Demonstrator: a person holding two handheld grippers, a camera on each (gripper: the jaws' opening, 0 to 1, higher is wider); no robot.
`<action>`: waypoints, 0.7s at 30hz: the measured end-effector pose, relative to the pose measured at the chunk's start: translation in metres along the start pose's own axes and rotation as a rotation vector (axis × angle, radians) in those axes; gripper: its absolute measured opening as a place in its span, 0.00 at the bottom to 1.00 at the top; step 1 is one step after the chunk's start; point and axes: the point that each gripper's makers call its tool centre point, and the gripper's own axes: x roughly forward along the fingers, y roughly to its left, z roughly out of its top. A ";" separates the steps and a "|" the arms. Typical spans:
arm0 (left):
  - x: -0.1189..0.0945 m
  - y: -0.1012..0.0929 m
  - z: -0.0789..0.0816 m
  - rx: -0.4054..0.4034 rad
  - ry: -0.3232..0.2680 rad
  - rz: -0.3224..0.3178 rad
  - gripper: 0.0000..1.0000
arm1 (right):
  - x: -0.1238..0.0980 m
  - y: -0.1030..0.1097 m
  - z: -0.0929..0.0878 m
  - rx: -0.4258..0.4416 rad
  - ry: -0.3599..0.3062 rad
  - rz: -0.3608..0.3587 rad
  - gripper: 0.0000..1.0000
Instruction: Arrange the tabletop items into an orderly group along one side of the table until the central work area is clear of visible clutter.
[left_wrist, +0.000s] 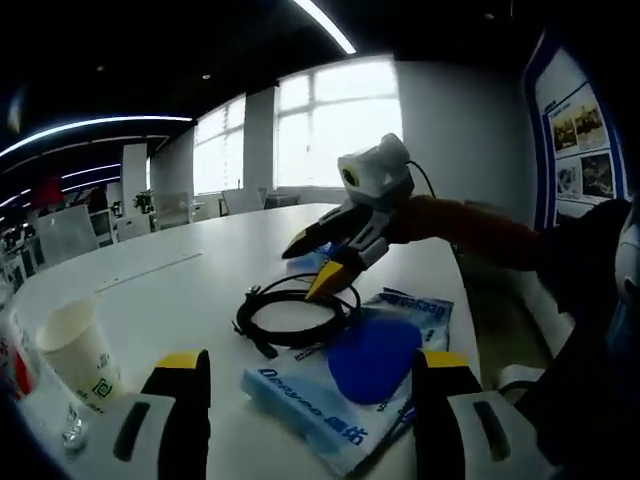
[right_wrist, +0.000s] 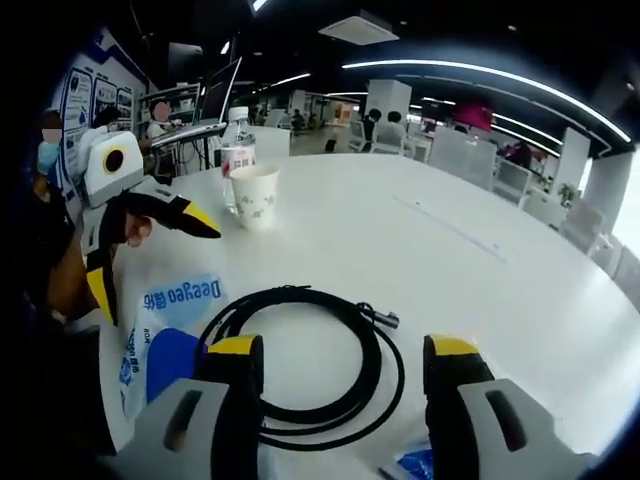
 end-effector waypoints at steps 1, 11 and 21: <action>0.002 0.000 -0.001 0.005 0.007 0.002 0.82 | 0.001 0.000 0.000 0.000 -0.002 0.001 0.61; 0.021 -0.010 -0.004 0.007 0.037 -0.032 0.81 | 0.004 -0.003 -0.005 0.015 0.008 0.002 0.54; 0.030 -0.011 -0.003 0.001 0.051 -0.045 0.80 | 0.002 -0.004 -0.013 0.027 0.013 0.002 0.50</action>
